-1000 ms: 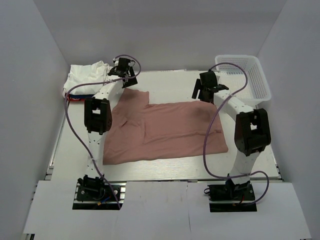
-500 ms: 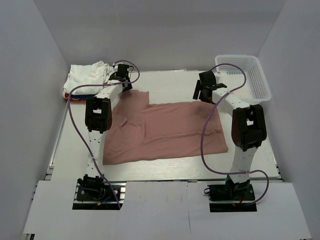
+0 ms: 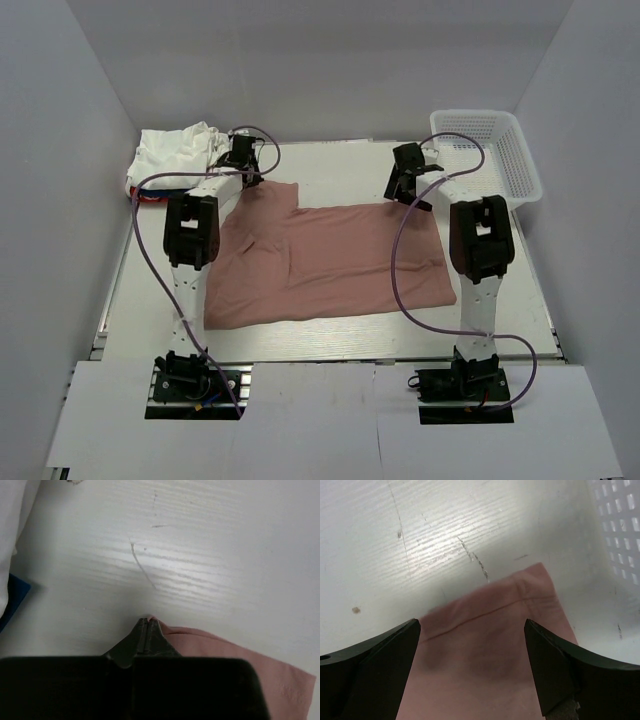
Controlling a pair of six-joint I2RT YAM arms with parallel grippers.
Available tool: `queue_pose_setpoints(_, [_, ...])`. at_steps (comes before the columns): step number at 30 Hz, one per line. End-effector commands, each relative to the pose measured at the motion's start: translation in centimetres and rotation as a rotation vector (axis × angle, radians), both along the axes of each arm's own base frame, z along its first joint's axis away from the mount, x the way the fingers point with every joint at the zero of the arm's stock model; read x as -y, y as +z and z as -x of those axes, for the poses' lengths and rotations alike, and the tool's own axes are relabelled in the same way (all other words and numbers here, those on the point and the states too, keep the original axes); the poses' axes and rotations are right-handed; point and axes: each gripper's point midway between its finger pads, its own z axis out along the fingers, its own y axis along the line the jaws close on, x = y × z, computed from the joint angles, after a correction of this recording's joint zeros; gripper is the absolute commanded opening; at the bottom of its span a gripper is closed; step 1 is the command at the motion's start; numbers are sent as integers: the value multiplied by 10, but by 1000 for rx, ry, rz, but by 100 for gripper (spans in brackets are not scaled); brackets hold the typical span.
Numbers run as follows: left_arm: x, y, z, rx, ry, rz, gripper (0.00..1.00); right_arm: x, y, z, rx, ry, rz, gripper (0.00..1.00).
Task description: Fold and stack the t-shirts
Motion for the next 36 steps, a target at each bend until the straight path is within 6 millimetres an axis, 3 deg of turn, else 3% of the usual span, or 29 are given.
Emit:
queue_pose_setpoints(1, [11,49,13,65,-67,16,0,6,15,-19,67,-91,1,90])
queue_pose_setpoints(2, [15,59,10,112,-94,21,0,5,15,-25,92,-101,-6,90])
queue_pose_setpoints(3, [14,50,20,98,-122,3,0,6,14,-29,108,-119,-14,90])
queue_pose_setpoints(4, [20,63,22,128,-147,8,0,4,11,-30,109,-124,-20,90])
queue_pose_setpoints(7, [23,61,33,129,-174,19,0,1,1,-37,123,-136,-50,90])
queue_pose_setpoints(8, [22,68,36,144,-174,21,0,-2,6,-43,138,-135,-53,89])
queue_pose_setpoints(11, [21,62,48,142,-198,12,0,1,-3,-41,99,-143,-29,86])
queue_pose_setpoints(12, [21,75,47,179,-198,16,0,3,-6,-37,86,-149,-24,84])
queue_pose_setpoints(15, [23,79,56,203,-204,36,0,5,-14,-23,52,-153,-25,72])
queue_pose_setpoints(17, [23,86,63,216,-211,43,0,3,-19,-17,49,-144,-29,57])
queue_pose_setpoints(18, [22,87,66,216,-211,43,0,4,-10,-18,69,-144,-33,50])
queue_pose_setpoints(19, [22,89,68,218,-206,51,0,4,-16,-13,66,-143,-37,44])
queue_pose_setpoints(20, [18,98,70,235,-187,39,0,5,-9,-13,79,-137,-32,30])
queue_pose_setpoints(24, [11,110,81,254,-154,40,0,6,4,-11,100,-133,-27,4])
queue_pose_setpoints(29, [15,118,104,271,-154,108,0,7,19,-7,135,-113,-26,0])
queue_pose_setpoints(30, [17,122,107,282,-164,116,0,8,35,-7,168,-112,-22,0])
queue_pose_setpoints(31, [16,125,115,286,-157,127,0,12,27,4,146,-110,-8,0])
queue_pose_setpoints(33, [14,129,124,291,-150,138,0,14,44,4,204,-112,-15,0])
queue_pose_setpoints(34, [13,121,133,272,-142,147,0,18,40,15,208,-108,-11,0])
queue_pose_setpoints(35, [12,130,139,290,-138,157,0,19,53,15,250,-110,-23,0])
queue_pose_setpoints(36, [13,120,150,266,-132,181,0,16,67,15,292,-102,-36,0])
